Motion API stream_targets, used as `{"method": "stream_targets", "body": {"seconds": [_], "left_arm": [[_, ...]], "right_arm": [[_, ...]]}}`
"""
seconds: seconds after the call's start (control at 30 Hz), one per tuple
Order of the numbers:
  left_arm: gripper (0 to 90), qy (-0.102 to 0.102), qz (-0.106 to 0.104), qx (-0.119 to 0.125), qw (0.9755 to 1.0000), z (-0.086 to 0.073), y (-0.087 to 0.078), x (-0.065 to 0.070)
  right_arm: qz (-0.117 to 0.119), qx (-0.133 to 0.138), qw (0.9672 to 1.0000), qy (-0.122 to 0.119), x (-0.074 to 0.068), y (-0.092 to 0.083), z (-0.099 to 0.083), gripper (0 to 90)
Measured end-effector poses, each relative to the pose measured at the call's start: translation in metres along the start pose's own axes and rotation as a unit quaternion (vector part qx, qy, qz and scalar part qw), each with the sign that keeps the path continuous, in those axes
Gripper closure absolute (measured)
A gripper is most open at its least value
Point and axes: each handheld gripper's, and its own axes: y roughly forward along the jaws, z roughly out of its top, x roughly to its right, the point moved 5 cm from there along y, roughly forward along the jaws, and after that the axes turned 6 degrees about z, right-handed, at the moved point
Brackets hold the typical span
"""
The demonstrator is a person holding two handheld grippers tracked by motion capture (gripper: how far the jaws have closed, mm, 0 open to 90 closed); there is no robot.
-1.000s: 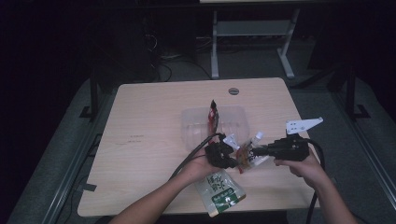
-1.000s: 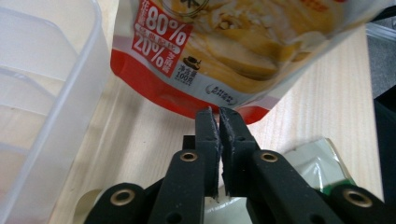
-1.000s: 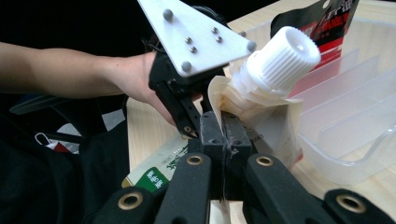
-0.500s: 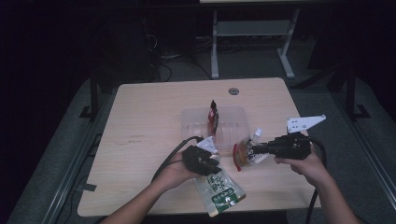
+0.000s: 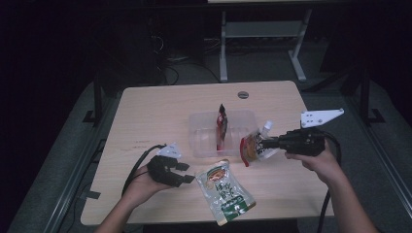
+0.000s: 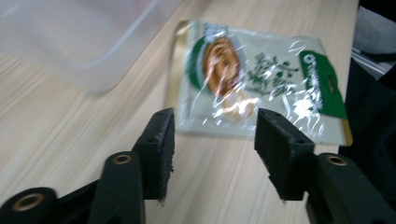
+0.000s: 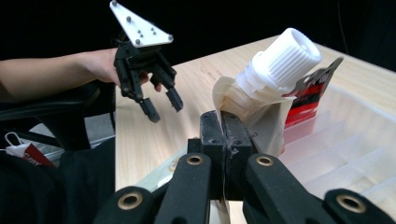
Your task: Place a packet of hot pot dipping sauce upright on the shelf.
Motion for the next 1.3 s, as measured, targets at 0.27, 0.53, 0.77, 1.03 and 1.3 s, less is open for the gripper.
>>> {"method": "stream_targets", "body": {"seconds": [0.27,0.53,0.77,1.03,1.3], "left_arm": [[32.9,-0.039,0.031,0.010,0.9987,-0.029,-0.020,-0.017],[20.9,-0.051,0.053,0.008,0.9973,-0.048,-0.031,-0.027],[17.9,-0.057,0.060,0.009,0.9965,-0.056,-0.030,-0.027],[17.9,-0.065,0.065,0.019,0.9956,-0.059,-0.031,-0.028],[17.9,-0.059,0.065,0.016,0.9960,-0.060,-0.027,-0.029]], "right_arm": [[-0.013,-0.002,0.9999,-0.006,0.017,0.010,0.013,89.4],[-0.020,0.004,0.9998,0.002,0.042,0.019,0.022,89.4],[-0.024,0.003,0.9996,0.013,0.062,0.028,0.024,89.3],[-0.029,-0.001,0.9992,0.028,0.078,0.039,0.016,89.3],[-0.030,-0.001,0.9988,0.038,0.085,0.046,0.010,89.2]]}}
